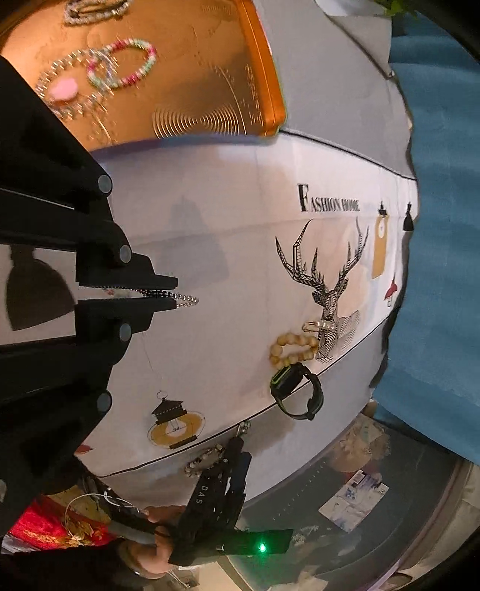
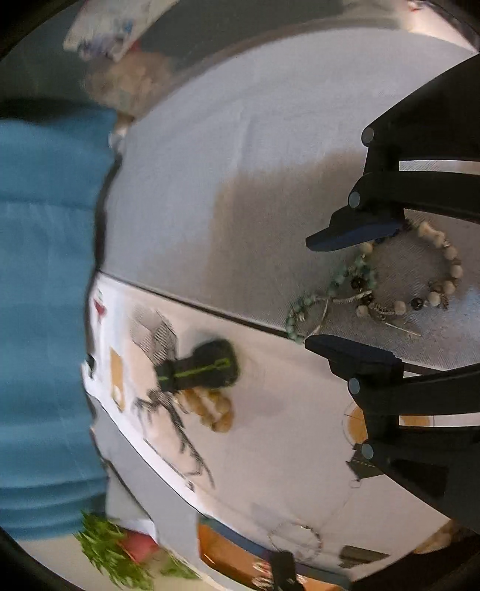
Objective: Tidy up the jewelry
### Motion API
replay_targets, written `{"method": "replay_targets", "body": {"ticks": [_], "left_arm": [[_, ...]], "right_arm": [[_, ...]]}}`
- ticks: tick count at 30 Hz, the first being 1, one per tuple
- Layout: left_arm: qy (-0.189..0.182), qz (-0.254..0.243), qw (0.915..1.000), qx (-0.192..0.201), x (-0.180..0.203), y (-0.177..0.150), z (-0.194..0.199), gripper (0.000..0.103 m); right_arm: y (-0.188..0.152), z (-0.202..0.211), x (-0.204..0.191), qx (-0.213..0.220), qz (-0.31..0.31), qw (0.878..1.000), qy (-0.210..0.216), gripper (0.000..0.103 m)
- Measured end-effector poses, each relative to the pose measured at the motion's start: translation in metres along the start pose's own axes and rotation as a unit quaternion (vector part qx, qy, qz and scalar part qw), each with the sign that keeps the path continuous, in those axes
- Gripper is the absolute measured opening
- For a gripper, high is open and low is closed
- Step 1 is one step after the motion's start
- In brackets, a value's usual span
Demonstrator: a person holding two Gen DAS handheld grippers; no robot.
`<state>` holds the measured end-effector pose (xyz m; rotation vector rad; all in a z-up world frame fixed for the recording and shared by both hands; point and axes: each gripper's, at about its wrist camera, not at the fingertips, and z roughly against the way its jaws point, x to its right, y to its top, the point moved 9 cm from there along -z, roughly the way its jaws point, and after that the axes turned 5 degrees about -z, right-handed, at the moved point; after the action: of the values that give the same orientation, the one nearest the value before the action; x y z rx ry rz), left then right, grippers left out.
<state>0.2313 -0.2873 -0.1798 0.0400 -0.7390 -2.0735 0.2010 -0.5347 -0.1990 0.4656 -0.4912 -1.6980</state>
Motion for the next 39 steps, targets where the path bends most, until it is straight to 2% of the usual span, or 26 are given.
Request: {"method": "replay_targets", "body": {"ticks": [2, 4, 6, 10, 11, 12, 13, 15, 16, 20, 23, 25, 26, 27, 28, 29, 30, 32, 34, 38, 39], "left_arm": [[0.004, 0.004, 0.9999, -0.012, -0.003, -0.002, -0.01, 0.004], [0.009, 0.016, 0.9993, -0.031, -0.009, -0.008, -0.02, 0.009], [0.003, 0.023, 0.9995, -0.022, -0.011, -0.009, -0.02, 0.013], [0.007, 0.015, 0.9996, -0.022, -0.009, -0.01, -0.021, 0.014], [0.009, 0.012, 0.9996, -0.023, -0.009, -0.01, -0.021, 0.014], [0.011, 0.007, 0.9996, -0.026, -0.008, -0.011, -0.021, 0.011], [0.014, 0.005, 0.9994, -0.031, -0.006, -0.012, -0.021, 0.004], [0.019, 0.012, 0.9993, -0.031, -0.005, -0.013, -0.017, 0.001], [0.02, 0.015, 0.9994, -0.024, -0.005, -0.011, -0.012, 0.0], [0.013, 0.011, 0.9997, 0.016, 0.001, 0.005, 0.024, 0.0], [0.01, -0.002, 0.9991, 0.042, 0.006, 0.013, 0.051, 0.0], [-0.003, -0.006, 0.9993, 0.036, 0.009, 0.01, 0.055, 0.001], [-0.011, -0.006, 0.9996, 0.025, 0.01, 0.005, 0.052, 0.008], [-0.012, -0.006, 0.9998, 0.015, 0.01, -0.001, 0.047, 0.02], [-0.003, -0.008, 0.9999, 0.01, 0.009, -0.006, 0.043, 0.03], [0.007, -0.011, 0.9999, 0.007, 0.008, -0.011, 0.04, 0.048], [0.018, -0.013, 0.9998, 0.003, 0.007, -0.016, 0.035, 0.054], [0.021, -0.015, 0.9996, -0.015, 0.007, -0.026, 0.025, 0.054], [0.03, -0.018, 0.9988, -0.035, 0.006, -0.033, 0.011, 0.054], [0.042, -0.02, 0.9976, -0.051, 0.002, -0.035, -0.006, 0.054], [0.044, -0.02, 0.9979, -0.043, 0.001, -0.033, -0.006, 0.054]], "right_arm": [[-0.002, -0.009, -0.006, -0.011, 0.022, 1.0, 0.017, 0.049], [-0.002, -0.013, -0.01, -0.001, 0.043, 0.999, 0.02, 0.053], [-0.001, -0.014, -0.01, 0.009, 0.047, 0.999, 0.024, 0.056], [-0.001, -0.015, -0.01, 0.021, 0.046, 0.998, 0.032, 0.056], [-0.001, -0.015, -0.011, 0.022, 0.046, 0.998, 0.033, 0.052], [-0.001, -0.013, -0.014, 0.025, 0.05, 0.998, 0.037, 0.021], [-0.001, -0.012, -0.018, 0.024, 0.062, 0.997, 0.03, 0.006], [0.0, -0.008, -0.02, 0.02, 0.065, 0.998, 0.004, 0.006], [0.005, 0.002, -0.023, 0.036, 0.06, 0.998, 0.003, 0.006], [0.03, 0.052, -0.038, 0.106, 0.052, 0.993, 0.017, 0.006], [0.042, 0.084, -0.045, 0.13, 0.047, 0.99, 0.025, 0.006], [0.044, 0.097, -0.049, 0.132, 0.039, 0.99, 0.028, 0.006], [0.043, 0.102, -0.052, 0.132, 0.034, 0.99, 0.031, 0.006], [0.043, 0.106, -0.055, 0.135, 0.031, 0.99, 0.037, 0.006], [0.041, 0.111, -0.059, 0.14, 0.029, 0.989, 0.047, 0.006], [0.04, 0.117, -0.063, 0.147, 0.027, 0.987, 0.06, 0.006], [0.038, 0.121, -0.066, 0.152, 0.023, 0.986, 0.071, 0.006], [0.033, 0.123, -0.07, 0.149, 0.008, 0.985, 0.09, 0.006], [0.021, 0.112, -0.075, 0.126, -0.002, 0.987, 0.099, 0.006], [-0.008, 0.068, -0.079, 0.063, 0.01, 0.997, 0.052, 0.006], [-0.013, 0.055, -0.077, 0.051, 0.007, 0.998, 0.043, 0.006]]}}
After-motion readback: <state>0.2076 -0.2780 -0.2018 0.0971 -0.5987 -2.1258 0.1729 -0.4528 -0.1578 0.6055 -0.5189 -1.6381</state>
